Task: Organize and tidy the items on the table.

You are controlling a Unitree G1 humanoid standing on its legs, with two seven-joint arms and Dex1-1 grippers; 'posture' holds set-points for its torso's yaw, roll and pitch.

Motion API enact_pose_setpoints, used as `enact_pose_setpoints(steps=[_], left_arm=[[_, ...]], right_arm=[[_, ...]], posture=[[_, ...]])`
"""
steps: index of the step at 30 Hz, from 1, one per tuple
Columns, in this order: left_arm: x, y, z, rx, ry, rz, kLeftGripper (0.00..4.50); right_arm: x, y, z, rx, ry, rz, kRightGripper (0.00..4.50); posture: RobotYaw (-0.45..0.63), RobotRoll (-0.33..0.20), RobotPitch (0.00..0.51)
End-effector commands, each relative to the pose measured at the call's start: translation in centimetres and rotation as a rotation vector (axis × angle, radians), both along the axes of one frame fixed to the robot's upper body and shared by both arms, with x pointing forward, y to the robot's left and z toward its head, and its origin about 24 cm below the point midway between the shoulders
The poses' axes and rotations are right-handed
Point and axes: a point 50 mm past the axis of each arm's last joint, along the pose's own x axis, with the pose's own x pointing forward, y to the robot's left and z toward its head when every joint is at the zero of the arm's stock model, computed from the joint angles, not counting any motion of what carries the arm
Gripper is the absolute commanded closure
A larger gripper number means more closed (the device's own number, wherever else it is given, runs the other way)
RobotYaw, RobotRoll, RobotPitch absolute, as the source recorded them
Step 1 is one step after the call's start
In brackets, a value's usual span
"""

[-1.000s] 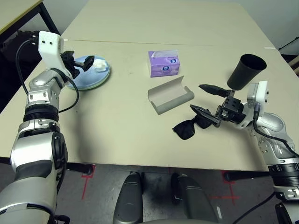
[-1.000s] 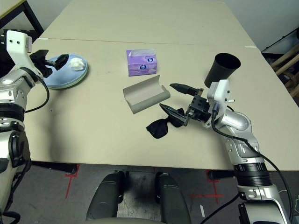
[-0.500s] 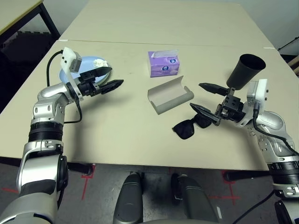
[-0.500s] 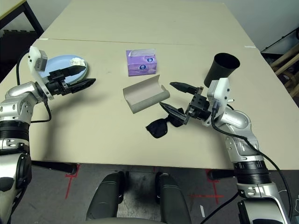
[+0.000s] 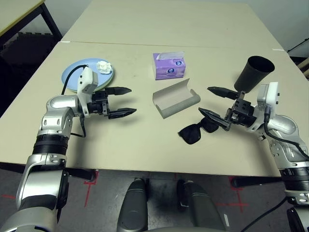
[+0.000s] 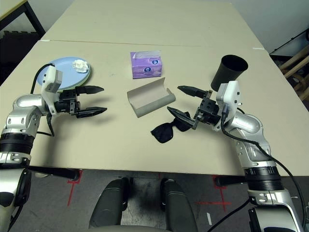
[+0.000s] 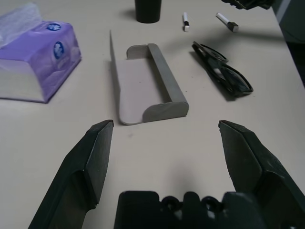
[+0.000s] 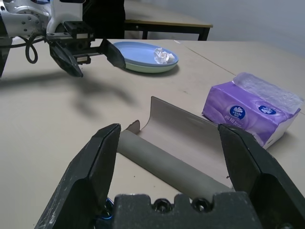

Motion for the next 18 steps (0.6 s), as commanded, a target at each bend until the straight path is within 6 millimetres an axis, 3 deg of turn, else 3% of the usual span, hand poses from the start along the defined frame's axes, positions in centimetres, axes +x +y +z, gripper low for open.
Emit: enact_pose_setpoints(steps=[1,5,8,18], left_arm=[[-0.7,-0.9,0.1,0.025,-0.029,-0.101,0.01],[-0.8,-1.2,0.0,0.047,-0.042,-0.133,0.01],[-0.8,-1.7,-0.4,0.046,-0.046,-0.141,0.01],[-0.4,-3.2,-1.1,0.006,-0.112,-0.167,0.01]], right_arm=[[-0.4,-0.5,0.3,-0.052,0.005,0.010,0.00],[0.2,-0.7,1.1,-0.157,0.023,0.016,0.00],[0.7,-0.4,2.7,-0.219,0.039,0.024,0.00],[-0.1,0.7,4.3,-0.732,0.100,0.011,0.00]], posture=[[0.16,0.000,0.188],[0.15,0.000,0.192],[0.15,0.000,0.193],[0.13,0.000,0.197]])
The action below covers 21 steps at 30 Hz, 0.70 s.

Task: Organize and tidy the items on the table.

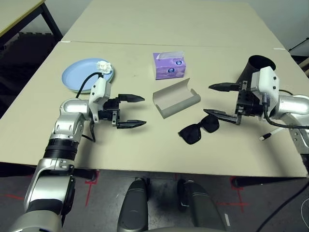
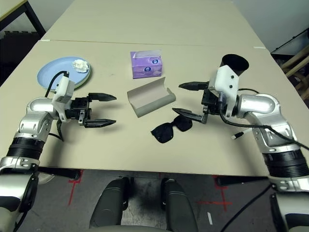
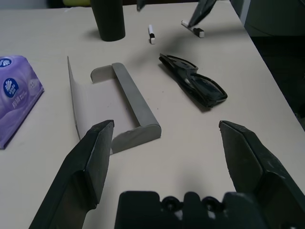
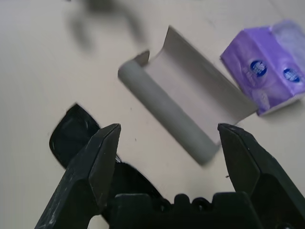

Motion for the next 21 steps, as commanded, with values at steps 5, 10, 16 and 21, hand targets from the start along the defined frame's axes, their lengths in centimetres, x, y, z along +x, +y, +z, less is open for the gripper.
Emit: enact_pose_setpoints(steps=[5,10,16,21], left_arm=[[-0.2,-0.5,-0.9,0.031,-0.011,-0.037,0.01],[-0.3,-0.7,-1.1,0.036,-0.008,-0.048,0.01],[-0.2,-1.0,-1.1,0.019,-0.024,-0.043,0.01],[-0.3,-1.2,-1.5,0.014,-0.018,-0.041,0.01]], right_arm=[[-0.9,1.1,0.3,-0.347,-0.016,0.057,0.00],[-0.9,2.2,1.1,-0.451,-0.052,0.095,0.00],[-1.6,3.8,1.1,-0.614,-0.143,0.229,0.00],[-2.0,4.4,1.4,-0.732,-0.159,0.265,0.00]], posture=[[0.15,0.000,0.202],[0.15,0.000,0.201],[0.15,0.000,0.207],[0.15,0.000,0.204]])
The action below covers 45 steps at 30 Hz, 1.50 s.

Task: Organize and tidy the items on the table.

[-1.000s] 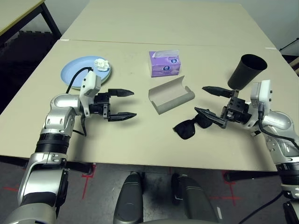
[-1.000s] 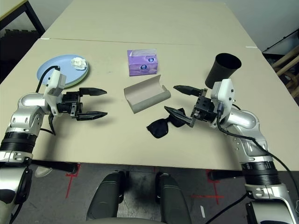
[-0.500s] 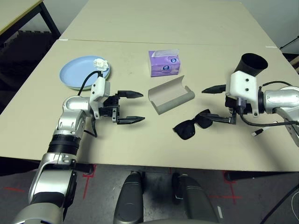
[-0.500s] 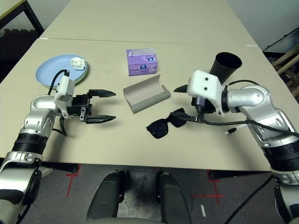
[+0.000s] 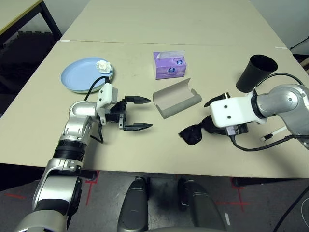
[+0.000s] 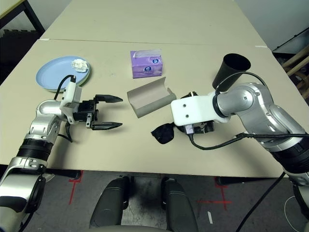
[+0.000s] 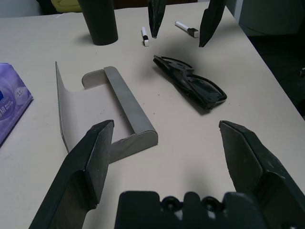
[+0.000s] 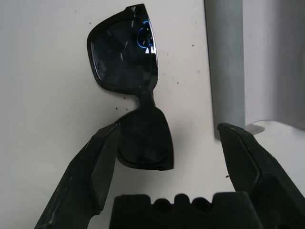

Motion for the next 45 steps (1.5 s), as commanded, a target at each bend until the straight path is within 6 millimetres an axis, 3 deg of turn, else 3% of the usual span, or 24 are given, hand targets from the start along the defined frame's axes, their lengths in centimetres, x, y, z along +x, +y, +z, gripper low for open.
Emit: enact_pose_setpoints(steps=[1,15,33,45], left_arm=[[-0.3,-0.3,-0.7,0.018,0.002,-0.015,0.01],[-0.1,-0.5,-0.6,0.019,-0.008,-0.012,0.01],[0.0,-0.4,-0.5,0.023,-0.010,-0.008,0.01],[0.0,-0.3,-0.5,0.029,-0.009,0.007,0.01]], right_arm=[[-0.4,0.4,-0.3,-0.080,0.005,0.018,0.00],[0.9,3.0,-1.1,-0.135,0.066,-0.016,0.00],[1.6,3.1,-3.1,-0.194,0.092,0.004,0.00],[1.7,3.2,-3.3,-0.189,0.092,0.035,0.00]], posture=[[0.15,0.000,0.203],[0.16,0.000,0.204],[0.17,0.000,0.197],[0.18,0.000,0.194]])
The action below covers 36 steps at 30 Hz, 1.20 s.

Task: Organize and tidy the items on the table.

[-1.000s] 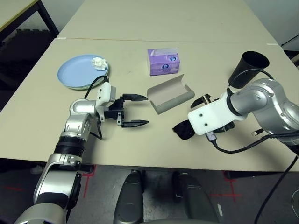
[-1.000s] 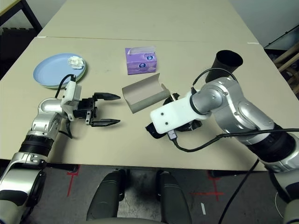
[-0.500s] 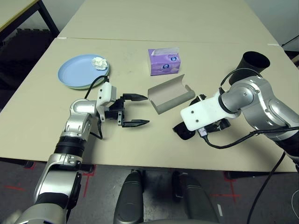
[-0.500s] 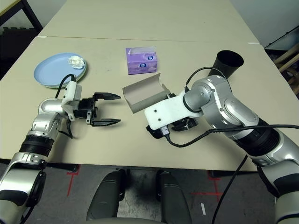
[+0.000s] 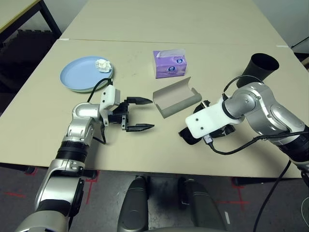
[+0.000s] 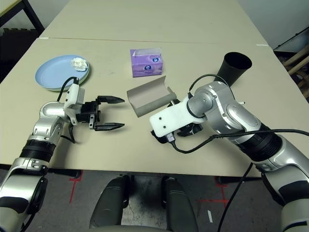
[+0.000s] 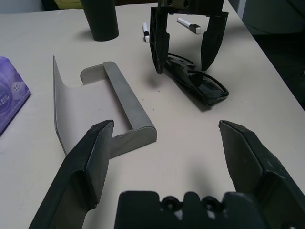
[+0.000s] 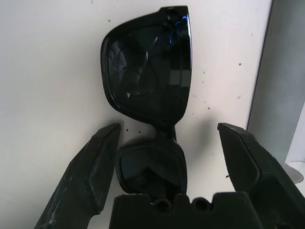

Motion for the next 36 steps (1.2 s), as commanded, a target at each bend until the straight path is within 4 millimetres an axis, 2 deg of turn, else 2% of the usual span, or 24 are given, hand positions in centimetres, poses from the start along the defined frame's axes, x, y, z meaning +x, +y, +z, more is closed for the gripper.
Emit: enact_pose_setpoints(steps=[1,8,9,11,19,24,31,36], left_arm=[[-0.1,0.0,-0.2,0.025,-0.007,-0.004,0.01],[-0.2,0.1,-0.2,0.028,-0.008,0.000,0.01],[-0.2,0.1,-0.2,0.029,-0.008,0.000,0.00],[-0.2,0.1,-0.2,0.030,-0.009,0.001,0.00],[-0.2,0.1,-0.1,0.034,-0.012,0.001,0.00],[-0.2,0.2,-0.1,0.037,-0.009,0.002,0.00],[0.0,0.3,-0.1,0.043,-0.004,0.005,0.00],[0.1,0.3,-0.1,0.046,-0.003,0.003,0.00]], right_arm=[[0.0,-0.2,-0.5,-0.007,0.012,0.002,0.00],[0.1,-0.1,-0.7,-0.012,0.012,0.012,0.00],[0.1,-0.1,-0.7,-0.012,0.013,0.013,0.40],[0.2,-0.2,-0.8,-0.014,0.014,0.014,0.88],[0.5,-0.2,-0.8,-0.009,0.014,0.018,3.97],[0.9,0.0,0.5,0.018,-0.010,0.020,4.02],[0.8,-0.7,5.2,0.042,-0.048,0.053,4.02],[1.0,-0.8,6.8,0.063,-0.084,0.076,4.02]], posture=[[0.18,0.000,0.194],[0.18,0.000,0.193],[0.19,0.000,0.192],[0.19,0.000,0.191],[0.19,0.000,0.191],[0.18,0.000,0.189],[0.16,0.000,0.183],[0.15,0.000,0.179]])
